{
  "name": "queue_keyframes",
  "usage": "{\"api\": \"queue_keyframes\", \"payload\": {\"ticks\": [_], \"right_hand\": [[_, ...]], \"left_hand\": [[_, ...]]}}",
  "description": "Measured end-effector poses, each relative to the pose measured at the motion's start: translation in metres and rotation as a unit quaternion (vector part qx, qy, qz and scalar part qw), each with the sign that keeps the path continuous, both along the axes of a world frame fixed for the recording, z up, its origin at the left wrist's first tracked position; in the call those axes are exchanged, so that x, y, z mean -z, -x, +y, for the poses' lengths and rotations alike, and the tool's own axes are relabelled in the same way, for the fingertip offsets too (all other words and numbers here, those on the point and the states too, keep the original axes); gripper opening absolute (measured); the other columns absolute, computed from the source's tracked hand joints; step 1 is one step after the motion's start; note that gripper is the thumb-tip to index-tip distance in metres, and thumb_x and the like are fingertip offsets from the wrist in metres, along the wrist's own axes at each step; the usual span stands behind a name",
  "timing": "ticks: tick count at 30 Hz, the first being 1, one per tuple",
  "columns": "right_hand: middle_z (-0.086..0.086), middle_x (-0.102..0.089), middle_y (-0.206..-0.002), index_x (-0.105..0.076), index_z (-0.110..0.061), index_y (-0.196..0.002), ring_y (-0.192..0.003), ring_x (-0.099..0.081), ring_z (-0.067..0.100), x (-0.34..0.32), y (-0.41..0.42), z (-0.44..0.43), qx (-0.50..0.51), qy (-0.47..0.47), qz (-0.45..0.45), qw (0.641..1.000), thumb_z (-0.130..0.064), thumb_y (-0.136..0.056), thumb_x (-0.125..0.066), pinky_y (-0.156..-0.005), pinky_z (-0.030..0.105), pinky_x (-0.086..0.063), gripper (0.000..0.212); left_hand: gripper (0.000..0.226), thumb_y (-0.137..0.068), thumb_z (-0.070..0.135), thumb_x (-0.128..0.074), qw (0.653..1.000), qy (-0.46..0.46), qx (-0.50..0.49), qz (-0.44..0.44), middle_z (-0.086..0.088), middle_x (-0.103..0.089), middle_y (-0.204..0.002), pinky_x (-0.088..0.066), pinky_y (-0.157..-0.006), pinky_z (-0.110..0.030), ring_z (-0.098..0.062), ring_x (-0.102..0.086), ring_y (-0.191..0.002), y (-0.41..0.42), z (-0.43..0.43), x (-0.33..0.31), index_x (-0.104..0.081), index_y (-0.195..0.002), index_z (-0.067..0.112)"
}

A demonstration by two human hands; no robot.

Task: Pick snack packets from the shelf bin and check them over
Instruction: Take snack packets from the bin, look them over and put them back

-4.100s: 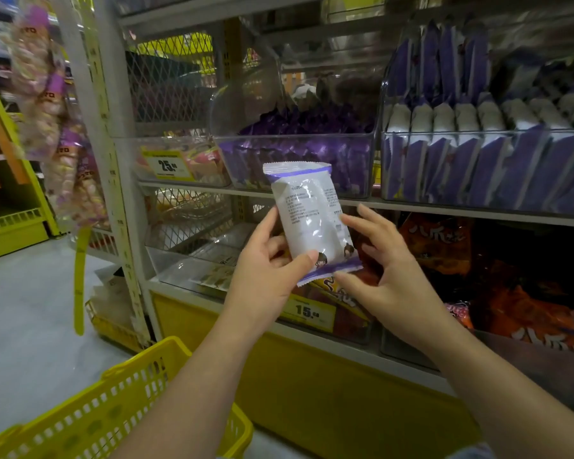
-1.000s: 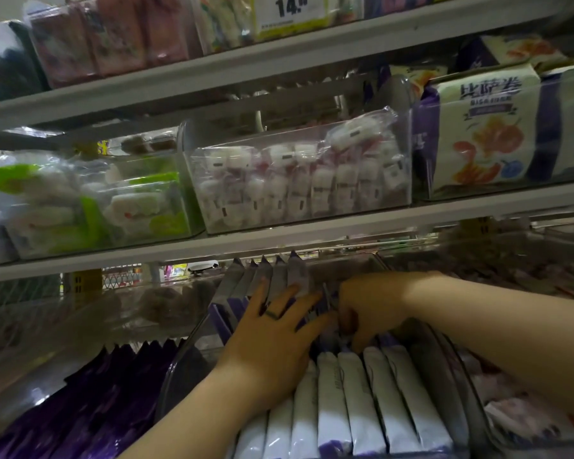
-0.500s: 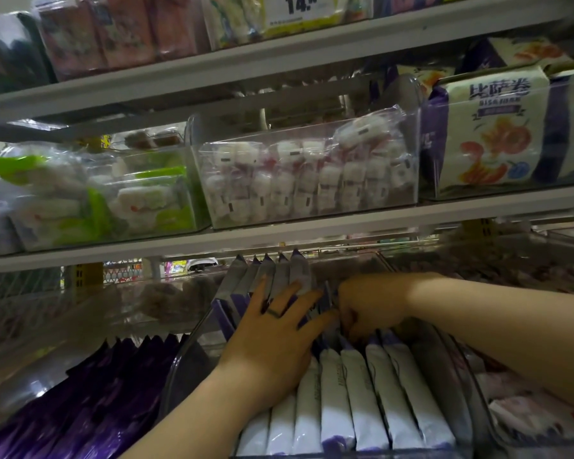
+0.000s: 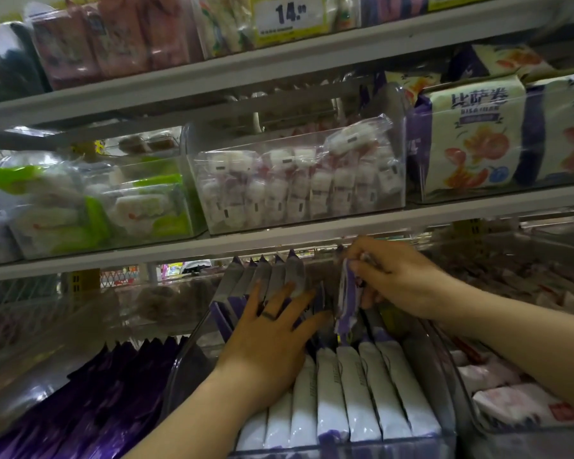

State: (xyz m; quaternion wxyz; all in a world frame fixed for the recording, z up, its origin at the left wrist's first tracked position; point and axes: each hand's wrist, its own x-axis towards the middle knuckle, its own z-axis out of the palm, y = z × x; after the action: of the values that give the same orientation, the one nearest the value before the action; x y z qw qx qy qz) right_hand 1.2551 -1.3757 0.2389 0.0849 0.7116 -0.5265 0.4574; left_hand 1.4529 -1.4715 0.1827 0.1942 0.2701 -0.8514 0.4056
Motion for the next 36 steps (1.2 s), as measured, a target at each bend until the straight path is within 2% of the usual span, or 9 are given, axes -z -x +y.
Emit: {"api": "queue_keyframes", "payload": {"ticks": [3, 7, 13, 17, 21, 26, 30, 33, 36], "right_hand": [[0.011, -0.067, -0.077, -0.051, -0.015, -0.087, -0.062, -0.071, 0.024, 0.001, -0.004, 0.023, -0.042, 0.029, -0.108, 0.993, -0.014, -0.099, -0.048, -0.059, 0.042, -0.059, 0.012], [0.020, -0.065, -0.088, -0.048, -0.006, -0.093, -0.069, -0.072, 0.024, 0.015, -0.017, 0.049, -0.072, 0.017, -0.147, 0.986, -0.011, -0.101, -0.043, -0.056, 0.030, -0.059, 0.011], [0.006, -0.066, -0.080, -0.048, -0.018, -0.090, -0.069, -0.069, 0.018, 0.026, -0.044, 0.087, -0.045, 0.103, -0.126, 0.986, -0.042, -0.100, -0.040, -0.064, 0.042, -0.059, 0.027], [0.001, -0.064, -0.070, -0.052, -0.028, -0.084, -0.061, -0.065, 0.022, 0.042, -0.073, 0.107, 0.002, 0.186, -0.121, 0.975, -0.062, -0.083, -0.054, -0.059, 0.051, -0.054, 0.034], [0.001, -0.065, -0.078, -0.056, -0.025, -0.079, -0.066, -0.061, 0.030, 0.077, -0.113, 0.111, -0.050, 0.215, -0.164, 0.961, -0.033, -0.084, -0.064, -0.063, 0.044, -0.052, 0.013], [-0.009, -0.058, -0.118, -0.059, -0.023, -0.093, -0.098, -0.059, -0.001, 0.141, -0.167, 0.100, -0.157, 0.132, -0.201, 0.958, -0.016, -0.088, -0.064, -0.074, 0.016, -0.048, 0.010], [-0.018, -0.044, -0.138, -0.048, -0.030, -0.130, -0.129, -0.043, -0.003, 0.188, -0.206, 0.087, -0.210, 0.022, -0.204, 0.956, -0.016, -0.092, -0.063, -0.102, 0.022, -0.042, 0.043], [-0.023, -0.048, -0.132, -0.035, -0.030, -0.140, -0.119, -0.046, -0.013, 0.217, -0.229, 0.074, -0.229, -0.013, -0.236, 0.944, -0.016, -0.091, -0.065, -0.092, 0.007, -0.040, 0.059], [-0.017, -0.054, -0.128, -0.036, -0.028, -0.142, -0.114, -0.056, -0.002, 0.239, -0.241, 0.058, -0.228, -0.055, -0.331, 0.914, -0.025, -0.091, -0.065, -0.088, 0.016, -0.050, 0.059]], "left_hand": [[0.068, -0.095, 0.041, -0.044, 0.999, -0.027, -0.031, -0.009, -0.001, 0.004, -0.164, 0.037, -0.100, -0.054, -0.031, 0.014, -0.148, 0.003, -0.007, 0.000, -0.007, -0.151, 0.036], [0.073, -0.074, 0.031, -0.074, 1.000, 0.010, 0.018, -0.004, -0.012, -0.042, -0.151, -0.014, -0.108, -0.070, -0.043, -0.032, -0.140, -0.005, 0.019, -0.006, -0.048, -0.142, 0.024], [0.034, -0.094, 0.021, -0.051, 0.967, -0.105, 0.125, 0.194, -0.003, -0.053, -0.139, -0.038, -0.104, -0.043, -0.027, -0.055, -0.119, -0.031, 0.056, -0.007, -0.060, -0.126, 0.022], [0.024, -0.100, 0.017, -0.047, 0.847, -0.300, 0.192, 0.394, 0.003, -0.070, -0.097, -0.051, -0.080, -0.030, -0.013, -0.066, -0.089, -0.059, 0.088, 0.001, -0.069, -0.106, 0.021], [0.042, -0.104, 0.042, -0.032, 0.595, -0.567, 0.227, 0.523, 0.001, -0.072, -0.078, -0.054, -0.059, -0.027, -0.015, -0.066, -0.069, -0.076, 0.117, 0.019, -0.064, -0.103, 0.016], [0.055, -0.099, 0.059, -0.028, 0.414, -0.674, 0.260, 0.554, -0.001, -0.076, -0.102, -0.059, -0.056, -0.029, -0.017, -0.073, -0.080, -0.107, 0.138, 0.057, -0.069, -0.109, 0.024], [0.033, -0.101, 0.044, -0.043, 0.491, -0.592, 0.214, 0.603, 0.000, -0.077, -0.095, -0.059, -0.076, -0.037, -0.018, -0.074, -0.082, -0.141, 0.131, 0.091, -0.069, -0.102, 0.023], [0.026, -0.099, 0.043, -0.048, 0.604, -0.483, 0.146, 0.616, 0.007, -0.075, -0.099, -0.055, -0.087, -0.042, -0.011, -0.072, -0.089, -0.160, 0.120, 0.125, -0.067, -0.107, 0.027], [0.026, -0.096, 0.046, -0.053, 0.628, -0.441, 0.132, 0.628, 0.012, -0.072, -0.103, -0.054, -0.089, -0.037, -0.004, -0.068, -0.095, -0.174, 0.113, 0.159, -0.063, -0.113, 0.029]]}}
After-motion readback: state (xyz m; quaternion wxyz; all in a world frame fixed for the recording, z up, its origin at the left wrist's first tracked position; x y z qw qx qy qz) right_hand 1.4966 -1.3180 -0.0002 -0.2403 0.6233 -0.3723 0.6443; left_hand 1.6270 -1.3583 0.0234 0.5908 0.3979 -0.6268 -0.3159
